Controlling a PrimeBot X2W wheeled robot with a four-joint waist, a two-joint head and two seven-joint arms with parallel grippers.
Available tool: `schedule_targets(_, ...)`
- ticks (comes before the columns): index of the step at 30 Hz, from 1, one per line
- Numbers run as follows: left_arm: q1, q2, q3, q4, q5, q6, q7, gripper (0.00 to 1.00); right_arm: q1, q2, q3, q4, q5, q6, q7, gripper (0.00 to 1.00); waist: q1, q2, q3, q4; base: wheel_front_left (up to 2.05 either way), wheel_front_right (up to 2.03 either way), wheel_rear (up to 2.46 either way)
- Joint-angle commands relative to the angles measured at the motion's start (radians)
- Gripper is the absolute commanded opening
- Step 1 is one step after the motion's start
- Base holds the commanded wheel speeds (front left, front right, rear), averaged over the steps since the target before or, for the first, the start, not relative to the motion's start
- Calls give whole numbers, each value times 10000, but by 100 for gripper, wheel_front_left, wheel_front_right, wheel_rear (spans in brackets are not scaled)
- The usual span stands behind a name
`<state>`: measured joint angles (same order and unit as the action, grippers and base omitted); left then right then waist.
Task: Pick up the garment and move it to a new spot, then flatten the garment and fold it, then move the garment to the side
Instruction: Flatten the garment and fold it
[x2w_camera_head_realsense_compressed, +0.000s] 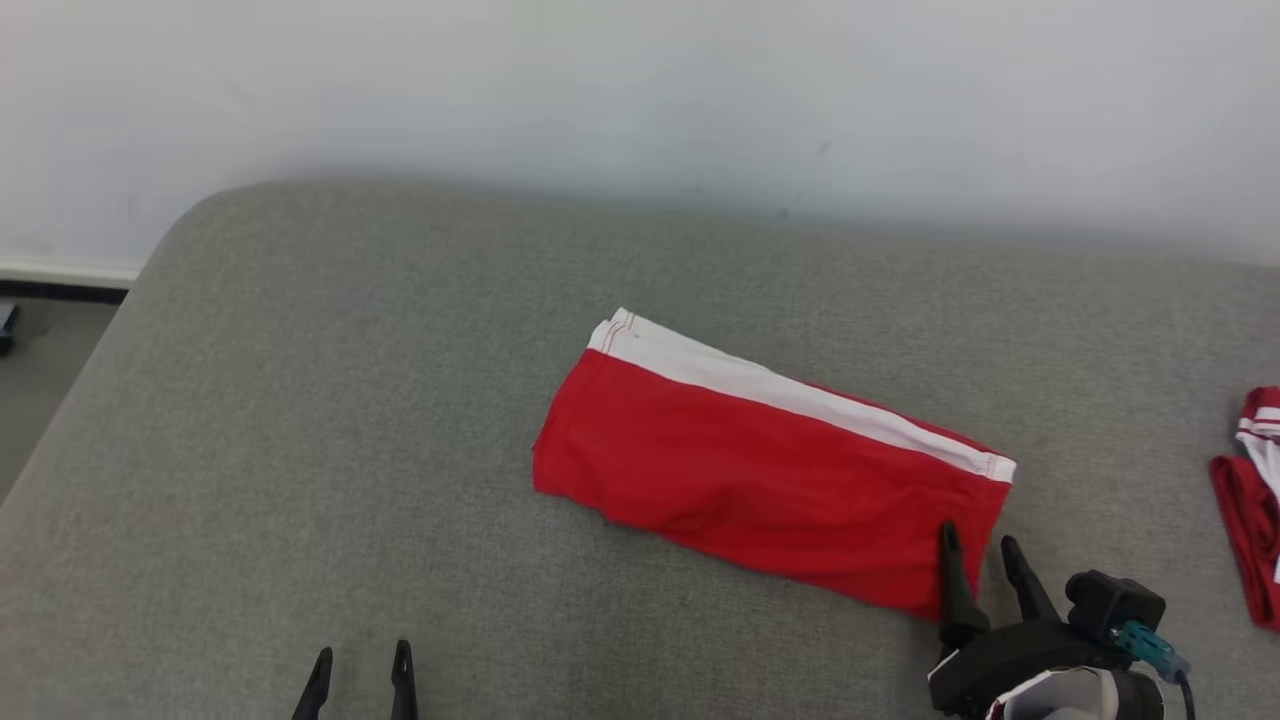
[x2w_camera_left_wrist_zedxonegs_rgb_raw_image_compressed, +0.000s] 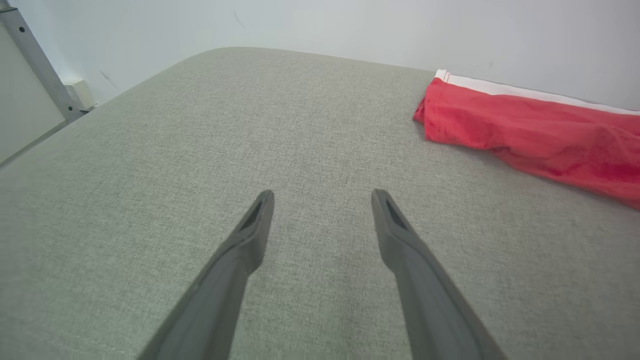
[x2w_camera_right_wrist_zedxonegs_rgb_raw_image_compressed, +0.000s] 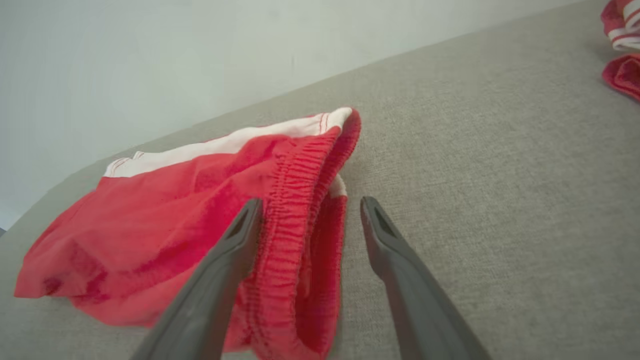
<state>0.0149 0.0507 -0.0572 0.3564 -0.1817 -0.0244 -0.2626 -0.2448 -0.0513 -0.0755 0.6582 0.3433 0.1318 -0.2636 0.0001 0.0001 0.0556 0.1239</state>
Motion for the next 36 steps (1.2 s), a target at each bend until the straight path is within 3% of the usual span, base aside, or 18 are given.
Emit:
schedule_targets(1, -108, -2, 17, -32, -7, 48, -27, 100, -136, 11, -8, 145, 20, -29, -4, 100, -1, -1, 252, 252, 0, 0, 0)
schedule_targets(8, -235, -6, 11, -113, 45, 48, -27, 100, -874, 7, -84, 1857, 787, -31, 5, 100, -1, -1, 551, 294, 0, 0, 0)
schedule_targets(12, -417, -6, -108, -88, 45, 22, -27, 100, -1110, 40, 560, 2924, 1854, -31, 74, 100, -1, -1, 685, 302, 0, 0, 0)
schedule_targets(13, -438, -3, -132, -75, 41, 26, -27, 100, -1169, 54, 784, 3070, 2173, -31, 79, 93, -1, -1, 719, 305, 0, 0, 0)
schedule_targets(14, -442, -3, -146, -68, 22, 37, -27, 100, -1248, 64, 949, 3164, 2401, -31, 79, 65, -1, -1, 744, 301, 0, 0, 0)
schedule_targets(15, -453, -5, -159, -55, 8, 51, -27, 100, -1276, 77, 1138, 3255, 2626, -31, 85, 30, -1, -1, 759, 300, 0, 0, 0)
schedule_targets(16, -476, -5, -174, -50, 4, 67, -27, 100, -1288, 91, 1281, 3304, 2782, -31, 87, 8, -1, -1, 775, 299, 0, 0, 0)
schedule_targets(17, -503, -5, -177, -51, 0, 80, -28, 100, -1317, 105, 1367, 3329, 2876, -31, 88, 0, -1, -1, 789, 298, 0, 0, 0)
schedule_targets(28, -373, -5, -163, 41, -138, 134, -28, 100, -1390, -21, 596, 2791, 2859, -29, 39, 0, -1, -1, 706, 274, 0, 0, 0)
schedule_targets(36, -372, -5, -321, 138, -325, 138, -28, 100, -1978, -808, 846, 2335, 3409, -6, 211, 0, -1, -1, 611, 192, 0, 0, 0)
